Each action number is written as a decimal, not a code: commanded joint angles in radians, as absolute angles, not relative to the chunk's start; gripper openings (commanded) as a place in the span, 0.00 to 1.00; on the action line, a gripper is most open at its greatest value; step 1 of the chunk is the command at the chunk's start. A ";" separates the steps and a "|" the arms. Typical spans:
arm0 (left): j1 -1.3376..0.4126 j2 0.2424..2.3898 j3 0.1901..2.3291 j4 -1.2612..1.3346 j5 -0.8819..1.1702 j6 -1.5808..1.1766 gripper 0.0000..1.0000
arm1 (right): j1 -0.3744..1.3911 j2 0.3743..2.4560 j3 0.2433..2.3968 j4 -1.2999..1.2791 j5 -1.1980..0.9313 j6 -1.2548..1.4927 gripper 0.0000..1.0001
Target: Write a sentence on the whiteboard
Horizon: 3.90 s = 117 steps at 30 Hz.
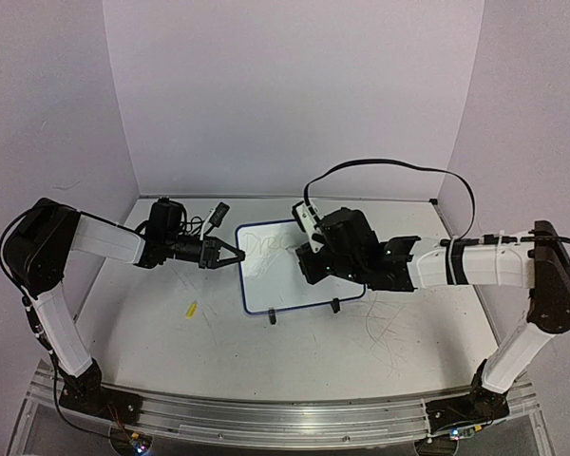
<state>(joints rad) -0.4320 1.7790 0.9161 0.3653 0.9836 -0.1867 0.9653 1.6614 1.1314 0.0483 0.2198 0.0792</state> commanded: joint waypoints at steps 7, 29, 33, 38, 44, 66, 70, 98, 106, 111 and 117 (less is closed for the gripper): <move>-0.431 1.749 0.944 0.341 0.967 -0.172 0.00 | 0.945 1.631 1.148 0.058 0.293 0.072 0.00; -0.431 1.749 0.943 0.339 0.965 -0.170 0.00 | 0.914 1.643 1.185 0.093 0.327 0.066 0.00; -0.432 1.749 0.943 0.339 0.967 -0.169 0.00 | 0.909 1.646 1.189 0.096 0.327 0.063 0.00; -0.431 1.750 0.943 0.339 0.966 -0.169 0.00 | 0.908 1.649 1.198 0.098 0.322 0.061 0.00; -0.432 1.752 0.945 0.339 0.969 -0.170 0.00 | 0.906 1.643 1.204 0.098 0.322 0.055 0.00; -0.431 1.755 0.946 0.339 0.967 -0.169 0.00 | 0.934 1.616 1.117 0.058 0.238 0.080 0.00; -0.432 1.756 0.946 0.338 0.968 -0.169 0.00 | 0.934 1.602 1.102 0.052 0.227 0.087 0.00; -0.431 1.750 0.946 0.336 0.965 -0.166 0.00 | 0.918 1.574 1.123 0.167 0.222 -0.015 0.00; -0.431 1.752 0.946 0.334 0.965 -0.164 0.00 | 0.917 1.600 1.142 0.157 0.242 -0.020 0.00; -0.431 1.750 0.946 0.334 0.966 -0.163 0.00 | 0.917 1.613 1.149 0.157 0.242 -0.017 0.00; -0.431 1.752 0.946 0.333 0.967 -0.163 0.00 | 0.916 1.618 1.148 0.152 0.246 -0.015 0.00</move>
